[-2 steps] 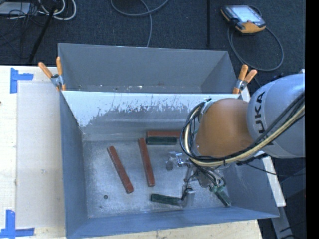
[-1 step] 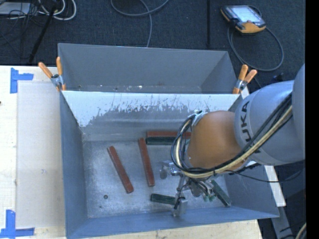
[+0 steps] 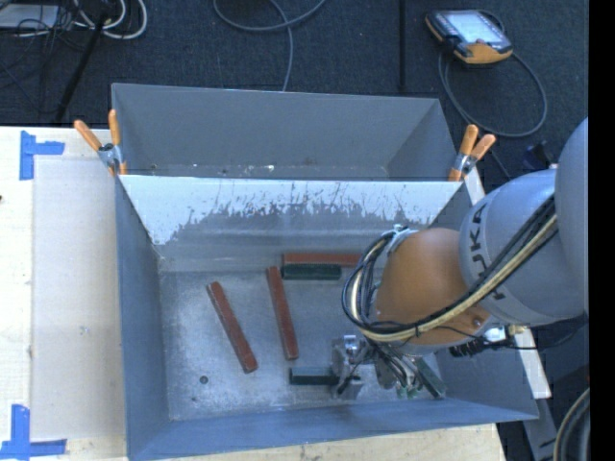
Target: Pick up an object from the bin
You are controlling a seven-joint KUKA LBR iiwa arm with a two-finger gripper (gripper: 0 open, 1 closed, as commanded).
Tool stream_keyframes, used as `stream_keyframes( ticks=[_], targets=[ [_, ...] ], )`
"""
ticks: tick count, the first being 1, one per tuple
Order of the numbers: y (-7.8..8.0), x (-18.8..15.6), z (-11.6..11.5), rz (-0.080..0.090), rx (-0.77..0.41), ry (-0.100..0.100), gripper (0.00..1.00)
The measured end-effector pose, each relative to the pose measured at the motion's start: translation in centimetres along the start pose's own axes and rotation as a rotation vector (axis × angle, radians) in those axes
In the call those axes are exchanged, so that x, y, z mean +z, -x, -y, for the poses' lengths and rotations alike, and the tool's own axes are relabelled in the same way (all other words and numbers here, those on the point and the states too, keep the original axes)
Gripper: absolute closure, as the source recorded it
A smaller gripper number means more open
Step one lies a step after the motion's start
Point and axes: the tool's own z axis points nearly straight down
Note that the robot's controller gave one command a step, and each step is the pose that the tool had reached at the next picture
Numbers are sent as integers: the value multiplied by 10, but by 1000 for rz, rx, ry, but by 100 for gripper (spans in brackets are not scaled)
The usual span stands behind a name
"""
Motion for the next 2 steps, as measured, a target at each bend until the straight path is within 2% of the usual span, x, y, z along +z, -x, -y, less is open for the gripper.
stream_keyframes(
  ticks=[1, 2],
  targets=[
    [0, 0, 0, 0, 0, 0, 100],
    [5, -40, 2, -5, 1, 0, 100]
  ],
)
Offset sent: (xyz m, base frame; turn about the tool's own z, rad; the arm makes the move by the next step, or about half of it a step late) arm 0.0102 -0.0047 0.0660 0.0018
